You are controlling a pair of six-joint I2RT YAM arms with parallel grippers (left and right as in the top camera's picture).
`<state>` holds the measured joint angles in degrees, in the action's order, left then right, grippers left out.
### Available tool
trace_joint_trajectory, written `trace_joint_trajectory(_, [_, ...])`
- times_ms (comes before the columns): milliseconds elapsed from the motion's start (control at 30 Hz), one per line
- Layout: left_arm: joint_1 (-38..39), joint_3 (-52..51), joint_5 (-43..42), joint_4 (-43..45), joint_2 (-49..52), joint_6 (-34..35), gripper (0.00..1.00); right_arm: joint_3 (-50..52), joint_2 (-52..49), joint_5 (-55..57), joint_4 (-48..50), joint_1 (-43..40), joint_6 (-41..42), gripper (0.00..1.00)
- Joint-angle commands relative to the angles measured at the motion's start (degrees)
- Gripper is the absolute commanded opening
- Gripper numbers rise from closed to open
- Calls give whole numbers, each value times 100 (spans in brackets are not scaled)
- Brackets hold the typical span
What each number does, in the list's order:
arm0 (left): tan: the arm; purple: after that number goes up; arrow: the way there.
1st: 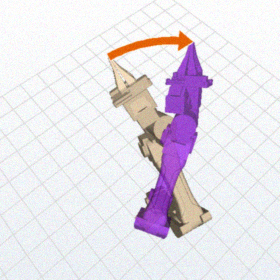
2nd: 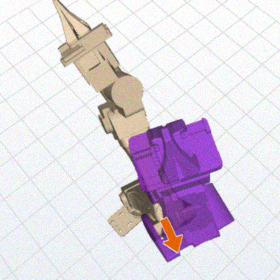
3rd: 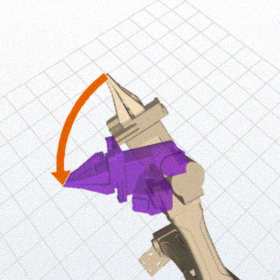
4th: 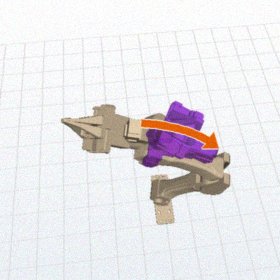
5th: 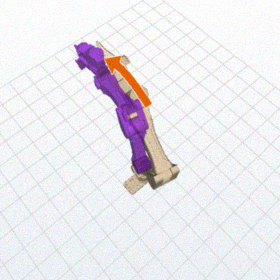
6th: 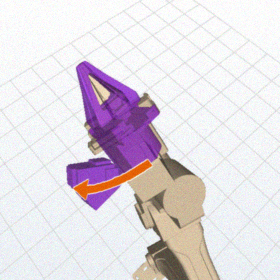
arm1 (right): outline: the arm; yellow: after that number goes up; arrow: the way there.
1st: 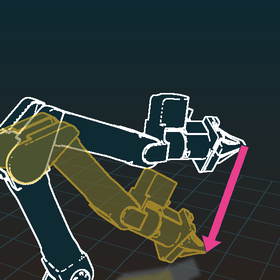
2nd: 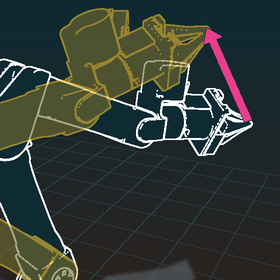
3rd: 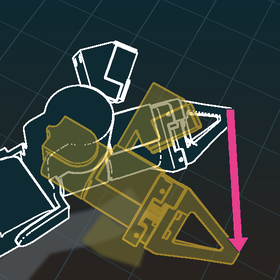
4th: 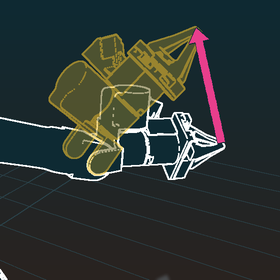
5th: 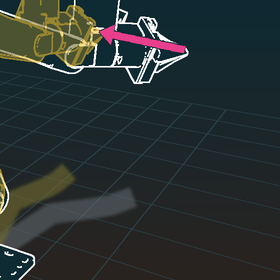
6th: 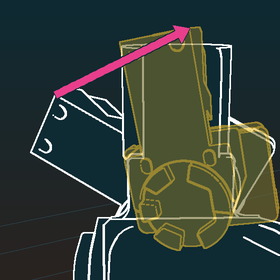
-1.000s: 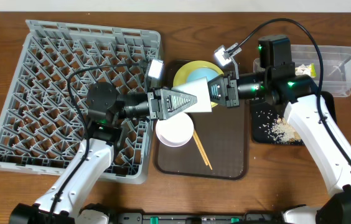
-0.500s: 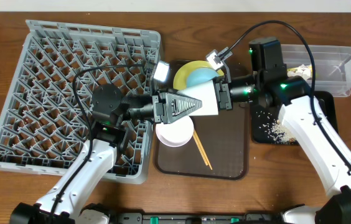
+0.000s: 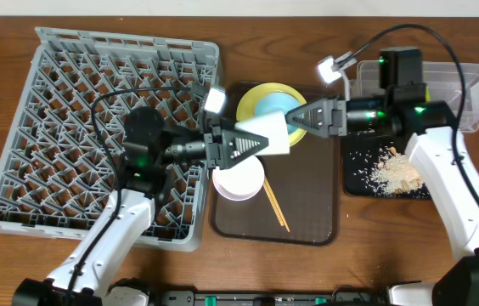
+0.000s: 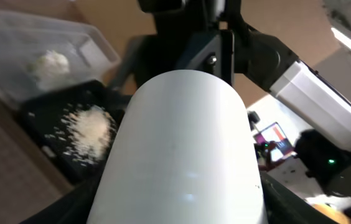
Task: Sort waste into correct bins and load items into the dishwasher
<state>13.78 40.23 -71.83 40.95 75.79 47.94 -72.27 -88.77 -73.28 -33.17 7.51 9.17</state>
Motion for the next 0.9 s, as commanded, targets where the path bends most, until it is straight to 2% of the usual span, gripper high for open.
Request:
trace_joint_trajectory(0, [-302, 122, 61, -131, -22, -533, 6, -9, -37, -177, -4, -295, -74, 40])
trace_joint_trajectory(167, [-824, 122, 638, -944, -22, -1064, 6, -9, -37, 61, -11, -579, -87, 38])
trace_joint_trajectory(300, [-1252, 122, 1250, -1644, -24, -1432, 6, -9, -37, 970, -262, -643, -92, 35])
trace_joint_trajectory(600, [-2457, 133, 1681, -2468, -229, -1519, 6, -24, 83, 2570, -1377, -640, -678, 33])
trace_joint_trajectory(667, [-2695, 144, 1781, -2723, -363, -1711, 6, -33, 199, 2957, -1554, -643, -715, 34])
trace_joint_trajectory(867, [-3174, 538, 2726, -4358, -859, -2511, 6, -39, 704, 3676, -1755, -643, -861, 36])
